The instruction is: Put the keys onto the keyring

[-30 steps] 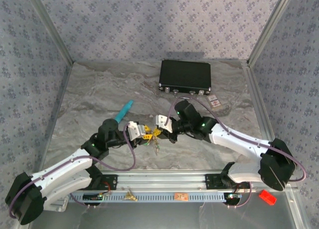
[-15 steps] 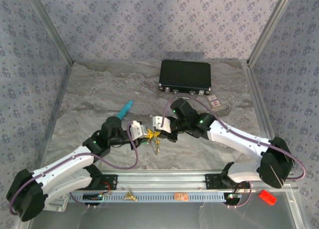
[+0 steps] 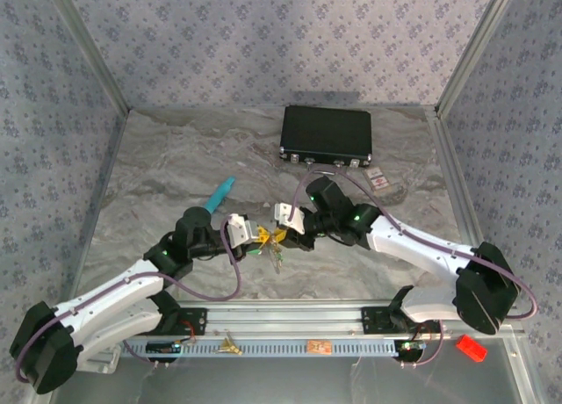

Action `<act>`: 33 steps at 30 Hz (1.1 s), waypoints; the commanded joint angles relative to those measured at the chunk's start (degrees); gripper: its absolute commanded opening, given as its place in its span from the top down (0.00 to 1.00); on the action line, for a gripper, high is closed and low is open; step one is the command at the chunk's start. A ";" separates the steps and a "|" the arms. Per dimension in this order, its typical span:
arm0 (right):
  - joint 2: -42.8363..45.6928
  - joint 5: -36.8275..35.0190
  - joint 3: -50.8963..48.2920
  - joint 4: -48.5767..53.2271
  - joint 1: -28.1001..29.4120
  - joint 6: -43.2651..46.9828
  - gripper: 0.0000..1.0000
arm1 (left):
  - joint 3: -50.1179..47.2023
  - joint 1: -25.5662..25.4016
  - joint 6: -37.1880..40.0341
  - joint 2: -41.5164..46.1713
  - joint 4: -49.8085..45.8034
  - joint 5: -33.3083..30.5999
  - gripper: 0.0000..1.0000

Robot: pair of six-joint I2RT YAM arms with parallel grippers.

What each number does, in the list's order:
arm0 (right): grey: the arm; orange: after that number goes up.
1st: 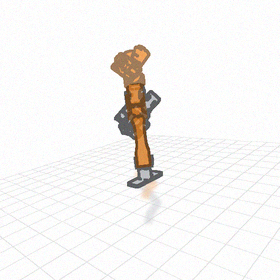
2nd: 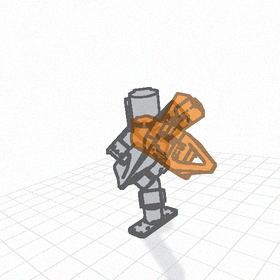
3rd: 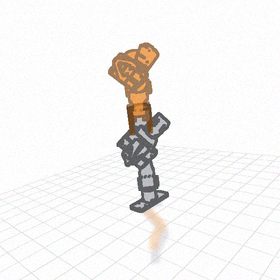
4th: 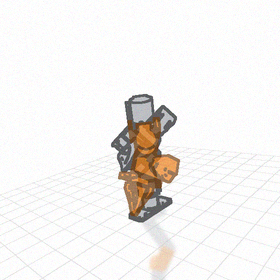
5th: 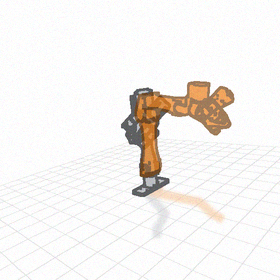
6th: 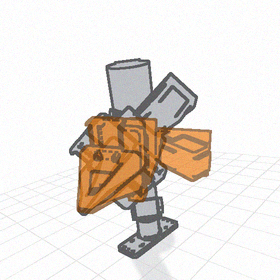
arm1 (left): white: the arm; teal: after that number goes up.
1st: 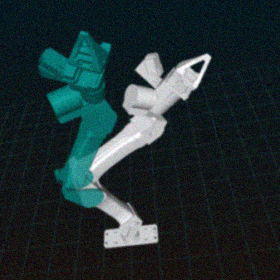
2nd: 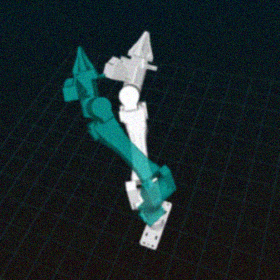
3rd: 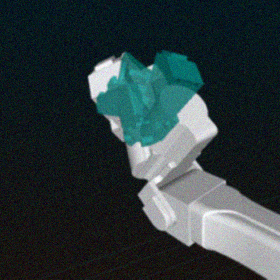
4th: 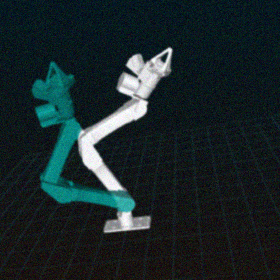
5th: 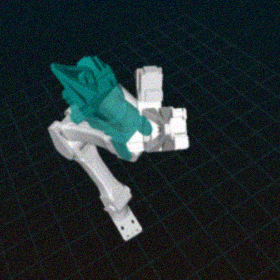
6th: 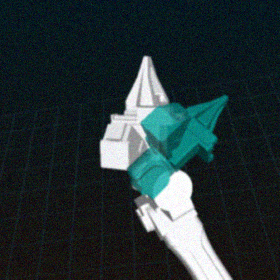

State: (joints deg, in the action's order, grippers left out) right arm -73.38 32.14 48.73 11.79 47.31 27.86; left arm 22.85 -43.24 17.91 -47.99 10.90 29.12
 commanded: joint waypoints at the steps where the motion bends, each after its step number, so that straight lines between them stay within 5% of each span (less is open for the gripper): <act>1: 1.14 1.69 -0.41 -0.94 -0.51 -1.30 0.87 | -0.44 -0.01 0.17 1.47 3.52 0.76 1.00; 8: 1.67 2.83 -0.49 -0.79 -0.91 -1.63 0.87 | -0.47 -0.05 0.19 1.35 3.52 0.92 1.00; 13: 0.82 2.92 -0.32 -0.60 -0.90 -1.92 1.00 | -0.52 -0.04 0.20 1.50 4.23 1.50 1.00; 24: -4.16 2.93 2.77 1.49 0.05 -1.69 1.00 | -0.43 0.00 -0.33 1.60 7.51 3.07 1.00; 33: 1.23 2.71 -2.45 -4.80 -1.00 -2.70 0.80 | -2.13 0.00 -1.03 1.84 8.94 2.37 1.00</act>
State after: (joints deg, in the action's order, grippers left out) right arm -74.52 33.89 47.83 9.17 46.72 25.78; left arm 21.12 -43.24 17.63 -47.22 14.96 29.58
